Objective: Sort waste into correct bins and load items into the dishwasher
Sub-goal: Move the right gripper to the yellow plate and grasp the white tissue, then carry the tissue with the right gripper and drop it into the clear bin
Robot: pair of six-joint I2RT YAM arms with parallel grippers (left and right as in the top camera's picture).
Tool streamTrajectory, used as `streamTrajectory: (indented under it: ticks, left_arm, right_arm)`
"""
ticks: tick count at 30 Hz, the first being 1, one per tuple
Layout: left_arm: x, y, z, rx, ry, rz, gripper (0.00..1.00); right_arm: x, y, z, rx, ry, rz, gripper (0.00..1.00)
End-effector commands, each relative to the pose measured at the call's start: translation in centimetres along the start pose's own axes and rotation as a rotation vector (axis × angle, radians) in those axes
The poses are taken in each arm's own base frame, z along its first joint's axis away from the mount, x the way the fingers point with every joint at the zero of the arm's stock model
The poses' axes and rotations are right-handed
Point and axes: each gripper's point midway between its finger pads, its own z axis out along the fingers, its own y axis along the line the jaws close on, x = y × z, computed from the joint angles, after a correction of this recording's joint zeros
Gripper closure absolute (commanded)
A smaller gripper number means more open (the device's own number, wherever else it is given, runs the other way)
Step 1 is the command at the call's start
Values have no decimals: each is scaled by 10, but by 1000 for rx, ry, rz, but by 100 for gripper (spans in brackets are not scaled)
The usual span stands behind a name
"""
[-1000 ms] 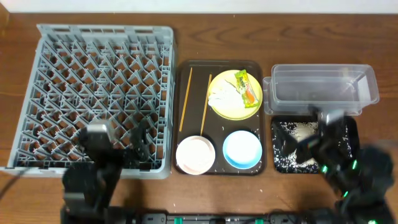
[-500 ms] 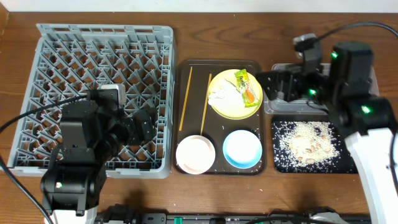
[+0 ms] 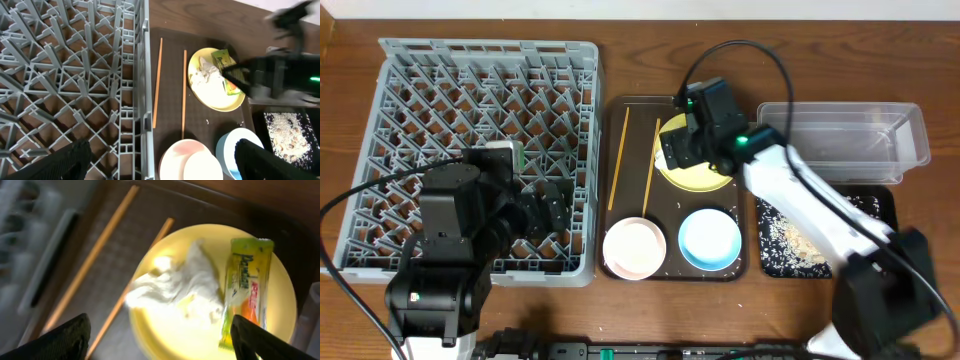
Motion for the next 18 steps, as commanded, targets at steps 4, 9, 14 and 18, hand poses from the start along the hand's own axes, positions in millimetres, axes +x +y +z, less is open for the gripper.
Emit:
streamTrajectory:
  ticks: [4, 9, 14, 18]
  left_arm:
    - [-7, -5, -5, 15, -20, 10, 7]
    - [-7, -5, -5, 15, -20, 10, 7]
    - [-7, -5, -5, 15, -20, 10, 7]
    - [-7, -5, -5, 15, -20, 10, 7]
  right_arm:
    - [13, -17, 60, 85, 39, 23, 25]
    - [39, -23, 90, 103, 118, 22, 43]
    - [31, -23, 79, 98, 98, 90, 99]
    - [-5, -20, 35, 37, -6, 124, 99]
